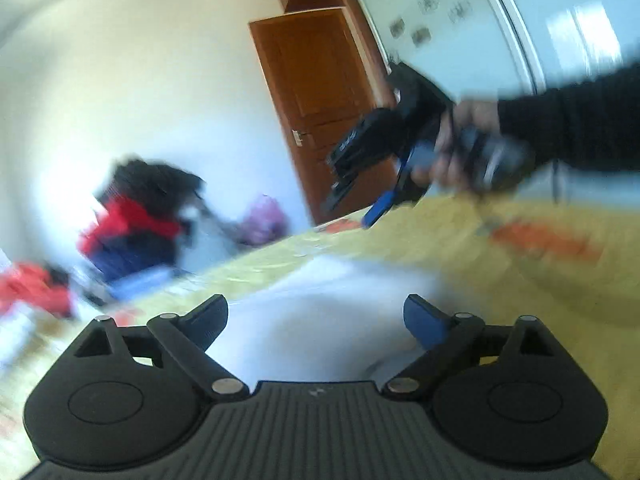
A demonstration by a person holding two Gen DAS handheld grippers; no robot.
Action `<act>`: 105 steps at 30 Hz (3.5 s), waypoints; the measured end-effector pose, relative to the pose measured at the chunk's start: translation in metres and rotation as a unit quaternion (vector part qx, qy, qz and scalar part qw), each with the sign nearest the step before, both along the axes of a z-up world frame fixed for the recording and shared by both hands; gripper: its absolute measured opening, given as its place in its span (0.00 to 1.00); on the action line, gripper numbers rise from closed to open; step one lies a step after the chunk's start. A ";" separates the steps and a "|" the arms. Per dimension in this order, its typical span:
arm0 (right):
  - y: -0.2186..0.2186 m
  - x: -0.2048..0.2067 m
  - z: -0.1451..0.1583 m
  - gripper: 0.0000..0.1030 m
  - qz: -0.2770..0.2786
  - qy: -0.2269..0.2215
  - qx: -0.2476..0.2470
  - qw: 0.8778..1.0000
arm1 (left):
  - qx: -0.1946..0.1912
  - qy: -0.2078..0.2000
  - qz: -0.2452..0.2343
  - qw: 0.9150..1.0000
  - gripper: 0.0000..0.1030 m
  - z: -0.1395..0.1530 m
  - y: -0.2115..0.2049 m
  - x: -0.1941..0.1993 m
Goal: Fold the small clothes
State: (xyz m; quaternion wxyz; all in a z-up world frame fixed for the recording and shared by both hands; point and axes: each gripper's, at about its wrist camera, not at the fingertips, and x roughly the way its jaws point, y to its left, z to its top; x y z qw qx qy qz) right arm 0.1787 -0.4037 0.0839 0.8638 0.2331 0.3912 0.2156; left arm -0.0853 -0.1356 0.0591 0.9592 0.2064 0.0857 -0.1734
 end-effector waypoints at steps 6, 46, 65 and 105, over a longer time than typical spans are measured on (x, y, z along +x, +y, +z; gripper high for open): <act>0.046 0.020 -0.024 0.56 0.037 0.039 -0.071 0.996 | 0.086 0.039 0.075 0.993 0.92 -0.029 0.012 0.015; 0.026 -0.094 -0.029 0.17 0.063 0.013 -0.087 0.994 | 0.048 0.070 0.040 0.996 0.17 -0.031 0.025 0.048; -0.038 -0.041 -0.074 0.89 -0.083 0.088 0.088 0.989 | -0.345 0.361 0.071 0.864 0.94 -0.019 0.150 0.190; 0.112 -0.030 -0.063 0.99 0.008 0.052 0.075 0.996 | -0.478 0.423 0.079 0.765 0.83 -0.024 0.270 0.225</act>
